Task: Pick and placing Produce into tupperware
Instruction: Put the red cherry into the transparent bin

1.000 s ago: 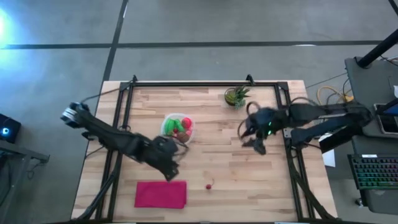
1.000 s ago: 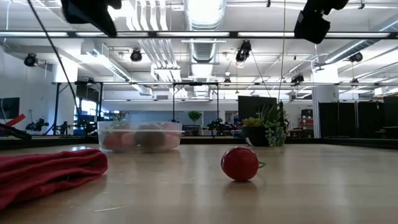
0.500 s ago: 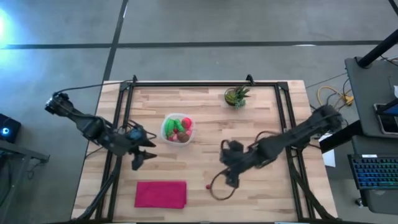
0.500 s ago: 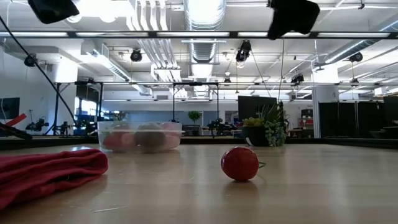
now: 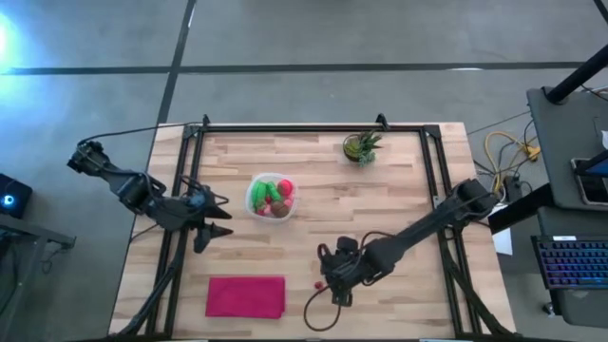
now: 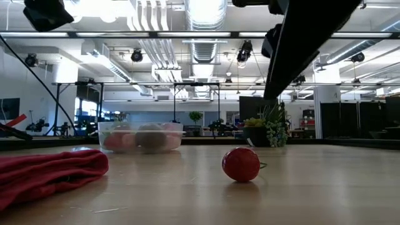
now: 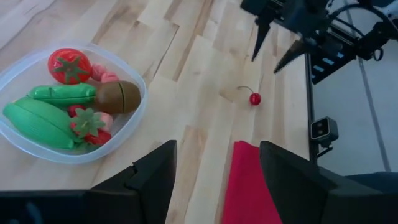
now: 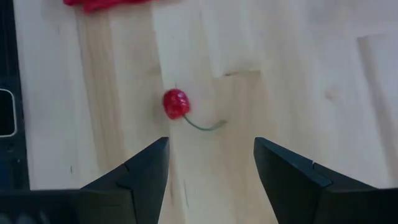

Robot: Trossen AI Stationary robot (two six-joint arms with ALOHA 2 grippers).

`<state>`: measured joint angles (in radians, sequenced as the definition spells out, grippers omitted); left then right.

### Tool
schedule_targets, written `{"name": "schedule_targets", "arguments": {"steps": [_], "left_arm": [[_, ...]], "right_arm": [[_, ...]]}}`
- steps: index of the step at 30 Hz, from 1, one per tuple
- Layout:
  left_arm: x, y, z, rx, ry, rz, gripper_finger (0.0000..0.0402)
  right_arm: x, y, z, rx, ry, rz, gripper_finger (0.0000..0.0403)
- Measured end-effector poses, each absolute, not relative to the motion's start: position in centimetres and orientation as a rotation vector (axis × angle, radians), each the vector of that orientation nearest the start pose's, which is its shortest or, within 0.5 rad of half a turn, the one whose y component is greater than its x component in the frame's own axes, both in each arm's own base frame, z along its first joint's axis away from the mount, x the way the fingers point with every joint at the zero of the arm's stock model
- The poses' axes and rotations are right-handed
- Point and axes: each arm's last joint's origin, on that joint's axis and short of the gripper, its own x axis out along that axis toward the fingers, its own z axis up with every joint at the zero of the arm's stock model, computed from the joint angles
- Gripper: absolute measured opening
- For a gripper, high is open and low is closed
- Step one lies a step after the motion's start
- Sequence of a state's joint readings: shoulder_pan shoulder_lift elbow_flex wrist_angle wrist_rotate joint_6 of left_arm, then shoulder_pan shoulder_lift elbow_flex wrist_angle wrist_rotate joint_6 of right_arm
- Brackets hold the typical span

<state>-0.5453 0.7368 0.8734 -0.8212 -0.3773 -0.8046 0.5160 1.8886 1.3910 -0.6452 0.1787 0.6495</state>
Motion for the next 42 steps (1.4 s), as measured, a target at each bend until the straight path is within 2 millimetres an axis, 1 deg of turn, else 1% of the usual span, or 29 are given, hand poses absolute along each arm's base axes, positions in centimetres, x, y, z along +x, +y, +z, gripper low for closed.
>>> {"name": "schedule_targets", "arguments": {"steps": [4, 7, 13, 17, 21, 28, 37, 42], "left_arm": [[12.1, -6.1, 31.0, -0.461, 0.646, 0.100, 0.0214], [12.3, -6.2, 30.7, -0.452, 0.660, 0.107, 0.0214], [12.7, -6.4, 30.4, -0.430, 0.678, 0.111, 0.0214], [12.8, -6.5, 30.3, -0.411, 0.684, 0.108, 0.0214], [12.8, -6.5, 30.3, -0.408, 0.685, 0.108, 0.0214], [12.8, -6.5, 30.3, -0.403, 0.684, 0.105, 0.0214], [12.8, -6.5, 30.3, -0.385, 0.686, 0.100, 0.0214], [12.9, -6.5, 30.3, -0.384, 0.686, 0.100, 0.0214]], "right_arm": [[34.4, 19.4, 18.8, 0.189, 1.109, -0.046, 0.0226], [34.7, 20.1, 17.8, 0.151, 1.126, -0.029, 0.0226], [36.1, 21.3, 16.8, 0.062, 1.126, 0.030, 0.0226], [36.8, 21.7, 16.1, 0.019, 1.127, 0.044, 0.0226], [37.0, 21.7, 15.5, -0.028, 1.125, 0.030, 0.0226], [37.0, 21.6, 15.3, -0.058, 1.112, -0.009, 0.0225], [37.0, 21.6, 15.2, -0.062, 1.109, -0.003, 0.0196], [37.2, 21.8, 15.0, -0.029, 1.085, 0.031, 0.0192]]}}
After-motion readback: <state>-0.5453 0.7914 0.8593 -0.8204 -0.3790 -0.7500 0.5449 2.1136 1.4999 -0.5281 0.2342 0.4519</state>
